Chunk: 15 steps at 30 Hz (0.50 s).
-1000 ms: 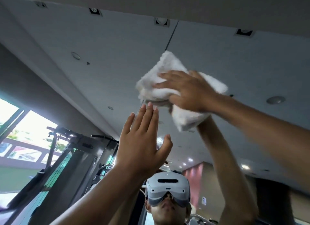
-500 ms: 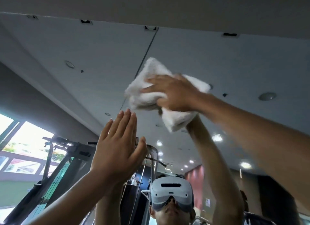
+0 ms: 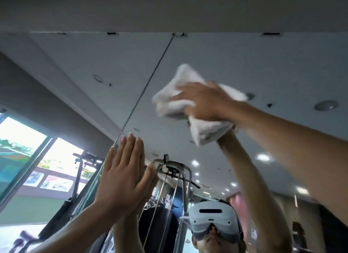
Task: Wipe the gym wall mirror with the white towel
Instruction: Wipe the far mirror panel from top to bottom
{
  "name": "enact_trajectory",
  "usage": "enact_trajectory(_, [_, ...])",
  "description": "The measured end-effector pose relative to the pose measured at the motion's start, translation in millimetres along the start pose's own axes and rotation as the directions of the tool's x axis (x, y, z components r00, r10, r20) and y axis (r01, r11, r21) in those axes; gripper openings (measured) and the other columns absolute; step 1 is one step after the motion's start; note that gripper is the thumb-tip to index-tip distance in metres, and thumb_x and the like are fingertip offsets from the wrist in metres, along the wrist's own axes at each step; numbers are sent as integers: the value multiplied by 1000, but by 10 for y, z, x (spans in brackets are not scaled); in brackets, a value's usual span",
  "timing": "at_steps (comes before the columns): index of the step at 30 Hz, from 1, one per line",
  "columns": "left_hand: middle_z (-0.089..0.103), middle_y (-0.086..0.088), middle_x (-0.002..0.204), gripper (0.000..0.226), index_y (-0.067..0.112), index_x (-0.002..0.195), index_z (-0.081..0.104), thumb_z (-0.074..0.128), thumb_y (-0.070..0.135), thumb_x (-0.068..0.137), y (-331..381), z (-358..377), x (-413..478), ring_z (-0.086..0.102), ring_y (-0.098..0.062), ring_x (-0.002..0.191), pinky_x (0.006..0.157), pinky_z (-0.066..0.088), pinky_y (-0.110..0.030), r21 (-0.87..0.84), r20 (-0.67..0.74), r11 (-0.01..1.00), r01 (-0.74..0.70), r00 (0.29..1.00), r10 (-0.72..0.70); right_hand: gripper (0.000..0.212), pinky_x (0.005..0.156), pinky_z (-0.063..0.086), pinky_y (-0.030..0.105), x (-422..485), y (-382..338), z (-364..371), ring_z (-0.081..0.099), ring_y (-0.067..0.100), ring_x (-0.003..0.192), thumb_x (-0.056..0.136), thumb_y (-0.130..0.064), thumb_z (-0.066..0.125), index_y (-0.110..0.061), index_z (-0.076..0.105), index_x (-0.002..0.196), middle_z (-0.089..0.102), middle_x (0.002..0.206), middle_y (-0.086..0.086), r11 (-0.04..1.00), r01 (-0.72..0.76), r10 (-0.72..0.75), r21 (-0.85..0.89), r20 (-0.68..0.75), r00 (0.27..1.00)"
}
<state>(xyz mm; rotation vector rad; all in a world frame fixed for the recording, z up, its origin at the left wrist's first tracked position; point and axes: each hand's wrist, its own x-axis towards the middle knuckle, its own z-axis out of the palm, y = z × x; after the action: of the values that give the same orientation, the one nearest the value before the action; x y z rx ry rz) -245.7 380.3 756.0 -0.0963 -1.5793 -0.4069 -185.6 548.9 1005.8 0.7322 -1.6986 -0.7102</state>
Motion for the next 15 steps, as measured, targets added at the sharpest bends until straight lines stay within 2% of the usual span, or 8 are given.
enact_trajectory(1, [-6,-1,166,85,19,157,2,0,71,90,38,-17,-19,-17,-11,152,126,-1,-39,12,22,1000,20,1000,-20,59,111,25,54,-91,250,-35,21,11,149,87,-49,27,-55,35,146,26,162,-18,990,-140,141,30,-52,989])
enact_trajectory(3, [-6,-5,167,91,15,158,0,-2,70,85,136,-71,10,-16,-16,153,125,-3,-39,51,53,997,64,996,-66,56,108,23,49,-307,525,-25,27,15,145,88,-45,32,-50,42,144,33,159,-14,892,-419,449,172,-218,866])
enact_trajectory(5, [4,-14,167,101,6,159,12,0,69,80,310,-142,83,-6,-24,155,125,1,-41,66,47,990,125,991,-128,51,107,22,46,-423,423,53,29,17,144,91,-41,39,-45,47,141,36,157,-11,819,-536,574,206,-315,756])
enact_trajectory(7, [17,-22,164,103,-2,152,28,6,67,79,504,-174,156,8,-31,154,124,8,-46,55,23,980,189,981,-190,49,109,20,48,-505,146,120,24,16,146,94,-41,42,-45,43,144,31,160,-10,904,-417,426,95,-287,858])
enact_trajectory(9, [16,-26,163,104,-5,151,26,6,66,77,688,-155,202,8,-34,153,124,8,-49,44,36,965,257,965,-259,53,114,13,52,-616,-30,139,17,11,150,95,-43,39,-50,34,147,22,163,-15,992,-120,124,41,-136,983])
enact_trajectory(11, [13,-26,163,103,-3,153,21,4,65,78,880,-111,220,6,-36,153,124,4,-51,26,41,963,269,962,-270,58,117,7,52,-753,64,15,14,5,150,88,-45,33,-55,34,146,20,163,-21,993,94,-93,67,-17,995])
enact_trajectory(13, [8,-22,165,100,6,156,16,2,66,78,1097,-60,219,0,-33,154,122,-4,-51,1,48,974,226,973,-226,63,118,14,50,-841,356,-97,18,6,149,83,-44,30,-53,38,145,26,161,-20,996,73,-71,58,-31,997])
enact_trajectory(15, [-2,-16,167,98,16,159,7,-1,67,77,1319,-28,219,-10,-28,154,118,-14,-47,-21,63,985,174,983,-172,57,111,25,49,-879,649,-124,29,13,146,88,-43,33,-47,44,144,36,158,-14,967,-226,245,117,-193,950])
